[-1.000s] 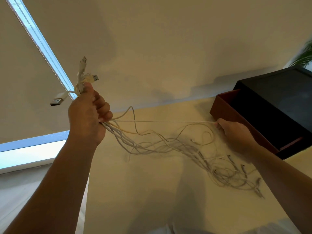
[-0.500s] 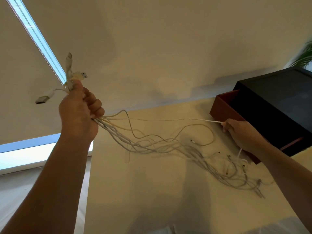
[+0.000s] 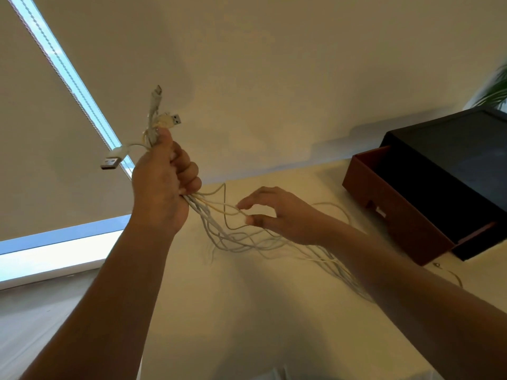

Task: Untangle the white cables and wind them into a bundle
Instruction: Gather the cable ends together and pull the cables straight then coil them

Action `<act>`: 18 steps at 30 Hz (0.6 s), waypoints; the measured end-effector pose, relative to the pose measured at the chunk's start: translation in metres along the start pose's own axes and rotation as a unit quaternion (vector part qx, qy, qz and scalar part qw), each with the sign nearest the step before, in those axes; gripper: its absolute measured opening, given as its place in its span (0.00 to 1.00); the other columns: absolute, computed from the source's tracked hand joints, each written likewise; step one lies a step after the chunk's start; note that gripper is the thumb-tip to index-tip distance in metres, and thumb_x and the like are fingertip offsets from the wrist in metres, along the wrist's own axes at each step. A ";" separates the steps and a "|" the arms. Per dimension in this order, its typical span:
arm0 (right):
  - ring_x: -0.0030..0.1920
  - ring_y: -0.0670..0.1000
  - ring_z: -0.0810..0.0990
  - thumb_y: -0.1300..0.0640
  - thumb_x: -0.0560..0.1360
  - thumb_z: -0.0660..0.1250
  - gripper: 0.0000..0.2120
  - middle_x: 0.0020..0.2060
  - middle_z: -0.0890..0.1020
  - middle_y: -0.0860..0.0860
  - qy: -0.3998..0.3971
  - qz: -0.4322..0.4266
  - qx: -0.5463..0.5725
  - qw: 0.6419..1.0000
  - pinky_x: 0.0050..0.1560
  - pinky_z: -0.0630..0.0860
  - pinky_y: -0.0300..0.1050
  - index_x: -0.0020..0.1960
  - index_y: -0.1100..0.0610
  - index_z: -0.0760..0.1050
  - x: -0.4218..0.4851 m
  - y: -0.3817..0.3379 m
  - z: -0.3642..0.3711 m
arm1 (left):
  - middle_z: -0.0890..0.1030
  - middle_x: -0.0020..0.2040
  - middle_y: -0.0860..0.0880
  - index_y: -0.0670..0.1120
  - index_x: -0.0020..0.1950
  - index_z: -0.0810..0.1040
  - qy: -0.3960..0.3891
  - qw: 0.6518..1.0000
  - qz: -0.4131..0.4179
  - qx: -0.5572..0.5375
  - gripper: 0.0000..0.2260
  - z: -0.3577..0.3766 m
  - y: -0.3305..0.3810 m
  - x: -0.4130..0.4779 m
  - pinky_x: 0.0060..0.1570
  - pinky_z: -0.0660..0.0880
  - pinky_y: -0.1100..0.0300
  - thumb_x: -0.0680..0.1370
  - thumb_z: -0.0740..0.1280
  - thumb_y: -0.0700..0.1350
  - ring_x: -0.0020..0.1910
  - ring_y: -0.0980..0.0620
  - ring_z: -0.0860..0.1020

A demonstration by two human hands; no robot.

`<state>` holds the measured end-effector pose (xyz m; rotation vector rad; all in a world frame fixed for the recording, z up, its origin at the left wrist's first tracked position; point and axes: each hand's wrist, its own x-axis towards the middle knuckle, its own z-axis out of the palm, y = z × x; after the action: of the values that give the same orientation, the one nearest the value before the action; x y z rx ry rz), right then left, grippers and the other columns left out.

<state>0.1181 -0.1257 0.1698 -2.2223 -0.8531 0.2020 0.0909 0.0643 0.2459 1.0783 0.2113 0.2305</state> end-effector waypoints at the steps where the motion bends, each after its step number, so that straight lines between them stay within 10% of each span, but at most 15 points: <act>1: 0.57 0.43 0.74 0.51 0.76 0.68 0.12 0.55 0.79 0.46 0.004 -0.002 0.022 1.000 0.58 0.67 0.33 0.60 0.50 0.78 0.004 -0.004 0.002 | 0.57 0.24 0.54 0.48 0.33 0.59 -0.001 1.000 0.000 0.001 0.21 -0.001 0.000 -0.001 0.19 0.54 0.66 0.83 0.56 0.55 0.21 0.58 0.54; 10: 0.33 0.41 0.71 0.58 0.82 0.56 0.08 0.34 0.75 0.43 -0.035 0.021 0.064 0.997 0.37 0.69 0.34 0.47 0.54 0.72 0.007 -0.017 -0.008 | 0.57 0.25 0.53 0.48 0.32 0.59 0.008 1.000 0.001 0.011 0.21 -0.009 0.000 -0.001 0.20 0.53 0.66 0.83 0.56 0.54 0.21 0.57 0.54; 18: 0.32 0.35 0.74 0.64 0.80 0.54 0.11 0.32 0.72 0.39 0.041 0.073 -0.064 0.994 0.33 0.65 0.32 0.43 0.55 0.71 -0.020 0.032 -0.025 | 0.58 0.24 0.54 0.49 0.32 0.60 0.038 0.999 -0.001 0.007 0.21 -0.021 0.005 0.005 0.19 0.54 0.66 0.83 0.57 0.54 0.21 0.57 0.55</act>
<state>0.1290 -0.1692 0.1631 -2.3985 -0.6762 0.1268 0.0896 0.0859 0.2405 1.0834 0.2815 0.2691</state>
